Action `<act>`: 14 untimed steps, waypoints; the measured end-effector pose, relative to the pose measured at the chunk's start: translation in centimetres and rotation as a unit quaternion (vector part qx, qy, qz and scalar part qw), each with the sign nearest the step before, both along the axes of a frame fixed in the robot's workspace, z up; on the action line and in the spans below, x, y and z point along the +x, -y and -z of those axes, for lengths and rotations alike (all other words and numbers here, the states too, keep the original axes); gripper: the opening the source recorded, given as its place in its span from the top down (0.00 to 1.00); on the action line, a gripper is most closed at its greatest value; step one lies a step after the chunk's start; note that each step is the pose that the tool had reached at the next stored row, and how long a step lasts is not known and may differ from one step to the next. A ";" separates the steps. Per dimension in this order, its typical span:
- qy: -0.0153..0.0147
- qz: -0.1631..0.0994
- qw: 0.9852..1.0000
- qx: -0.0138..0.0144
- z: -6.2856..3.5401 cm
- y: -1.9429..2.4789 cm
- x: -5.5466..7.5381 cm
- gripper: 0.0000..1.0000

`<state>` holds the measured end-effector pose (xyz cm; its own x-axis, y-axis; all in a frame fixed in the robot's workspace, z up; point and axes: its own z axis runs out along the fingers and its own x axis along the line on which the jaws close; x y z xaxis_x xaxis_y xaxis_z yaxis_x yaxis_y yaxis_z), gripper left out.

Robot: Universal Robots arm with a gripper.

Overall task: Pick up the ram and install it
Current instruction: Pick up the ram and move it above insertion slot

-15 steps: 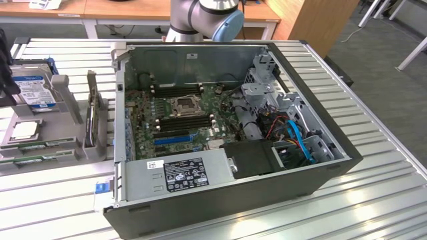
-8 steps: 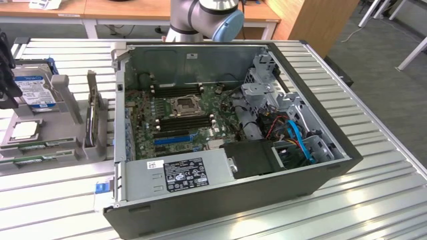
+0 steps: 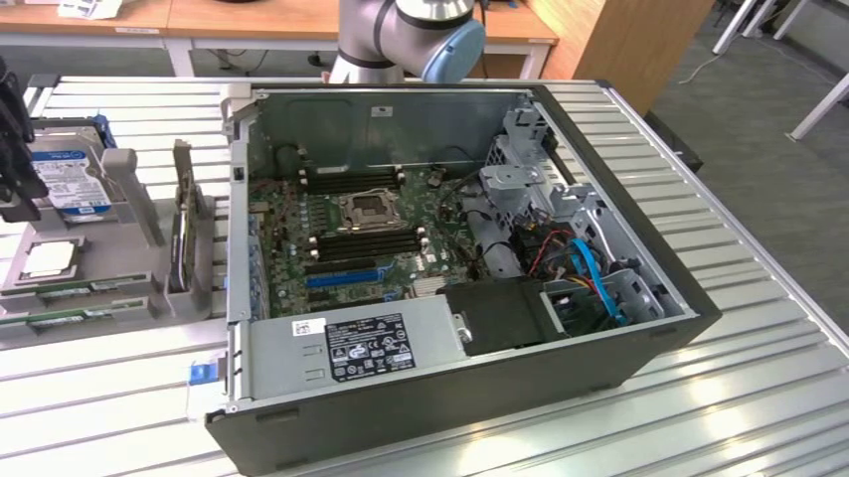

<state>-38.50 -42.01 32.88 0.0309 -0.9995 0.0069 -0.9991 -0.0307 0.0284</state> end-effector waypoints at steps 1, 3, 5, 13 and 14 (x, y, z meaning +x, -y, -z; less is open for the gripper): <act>0.000 0.000 1.000 0.000 0.09 0.00 0.0 0.65; 0.000 0.000 1.000 0.000 0.26 0.00 0.0 0.65; 0.000 0.000 1.000 0.000 0.43 0.00 0.0 0.65; 0.000 0.000 1.000 0.000 1.11 0.00 0.0 0.65; 0.000 0.000 1.000 0.000 1.19 0.00 0.0 0.65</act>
<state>-38.50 -42.01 31.69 0.0309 -0.9995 0.0068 -0.9991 -0.0307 0.0283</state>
